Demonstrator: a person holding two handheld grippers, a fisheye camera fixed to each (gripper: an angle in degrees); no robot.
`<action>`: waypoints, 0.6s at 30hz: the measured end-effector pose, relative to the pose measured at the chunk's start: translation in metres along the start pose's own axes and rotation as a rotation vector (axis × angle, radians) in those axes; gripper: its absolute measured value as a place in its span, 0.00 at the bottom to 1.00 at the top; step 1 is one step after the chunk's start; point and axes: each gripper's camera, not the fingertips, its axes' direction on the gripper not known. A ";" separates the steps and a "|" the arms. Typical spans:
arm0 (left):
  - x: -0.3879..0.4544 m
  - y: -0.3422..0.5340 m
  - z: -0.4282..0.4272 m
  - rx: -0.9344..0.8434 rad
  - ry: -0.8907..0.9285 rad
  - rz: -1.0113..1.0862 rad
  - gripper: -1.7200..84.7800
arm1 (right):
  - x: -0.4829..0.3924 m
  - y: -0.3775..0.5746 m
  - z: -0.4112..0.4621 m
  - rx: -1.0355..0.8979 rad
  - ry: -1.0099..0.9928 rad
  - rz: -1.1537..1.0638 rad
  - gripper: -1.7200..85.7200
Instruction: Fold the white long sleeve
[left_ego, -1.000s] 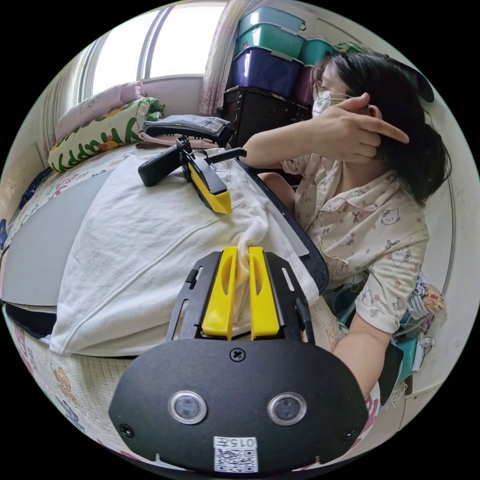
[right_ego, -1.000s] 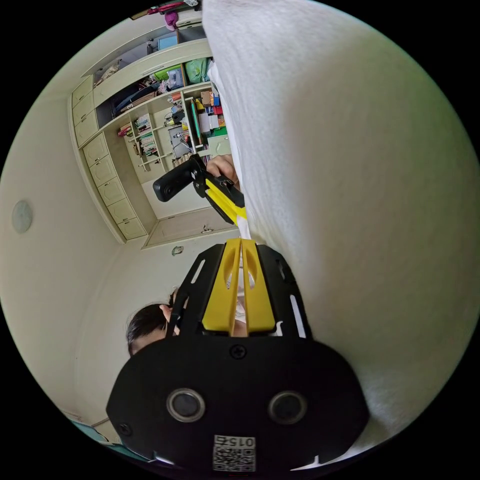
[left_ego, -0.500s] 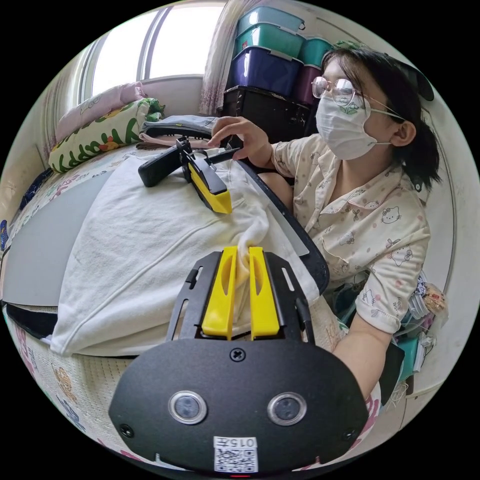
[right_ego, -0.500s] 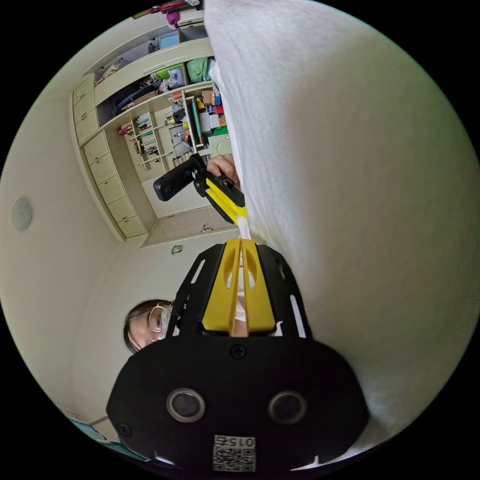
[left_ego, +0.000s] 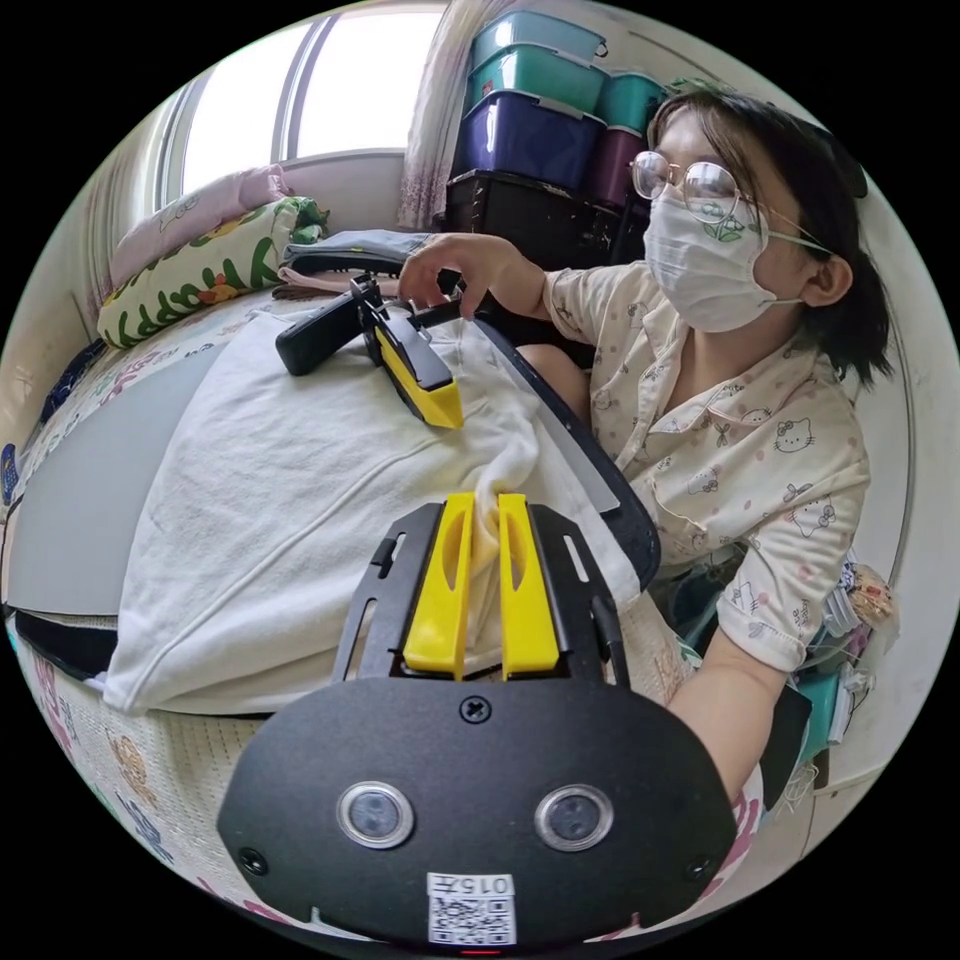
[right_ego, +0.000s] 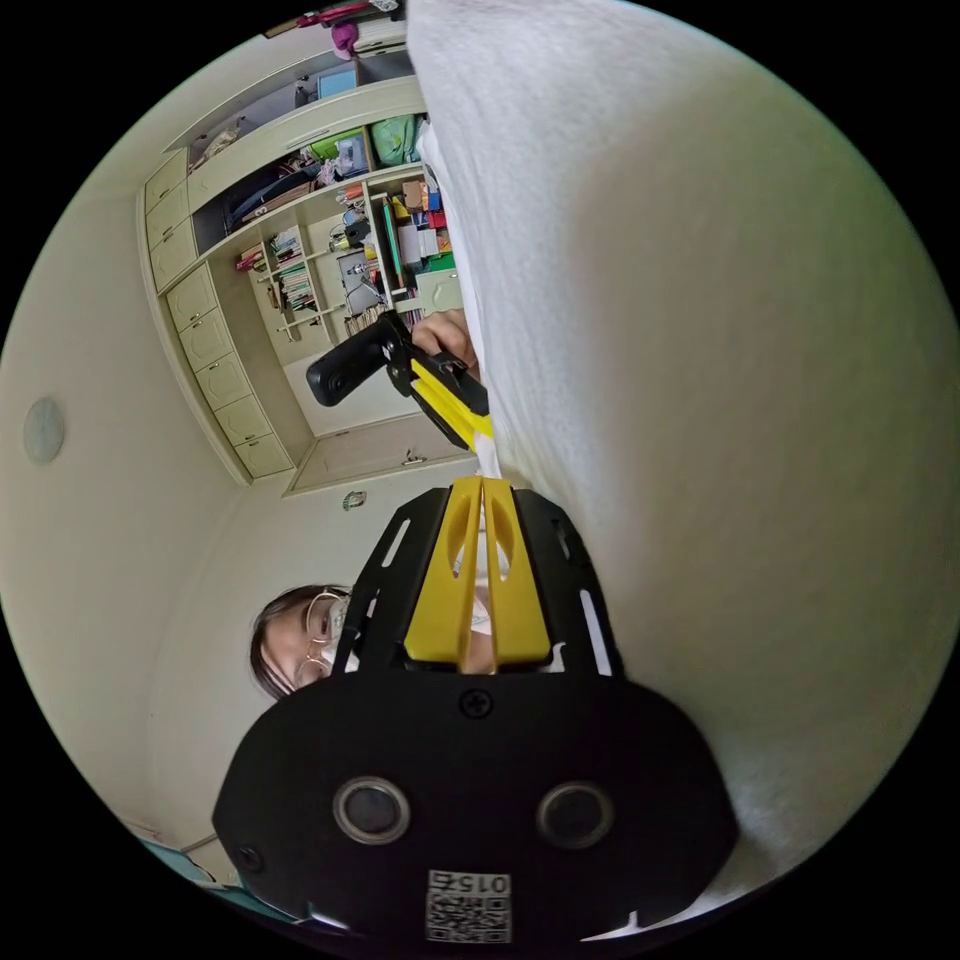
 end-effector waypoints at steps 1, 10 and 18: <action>0.000 -0.003 0.002 0.002 0.006 -0.003 0.04 | 0.007 0.003 0.004 0.000 0.000 0.000 0.01; 0.017 -0.026 0.016 0.001 0.000 0.002 0.04 | 0.068 0.032 0.042 0.003 0.002 0.000 0.01; 0.050 -0.045 0.028 -0.006 -0.041 0.042 0.03 | 0.137 0.059 0.086 0.023 -0.002 0.026 0.01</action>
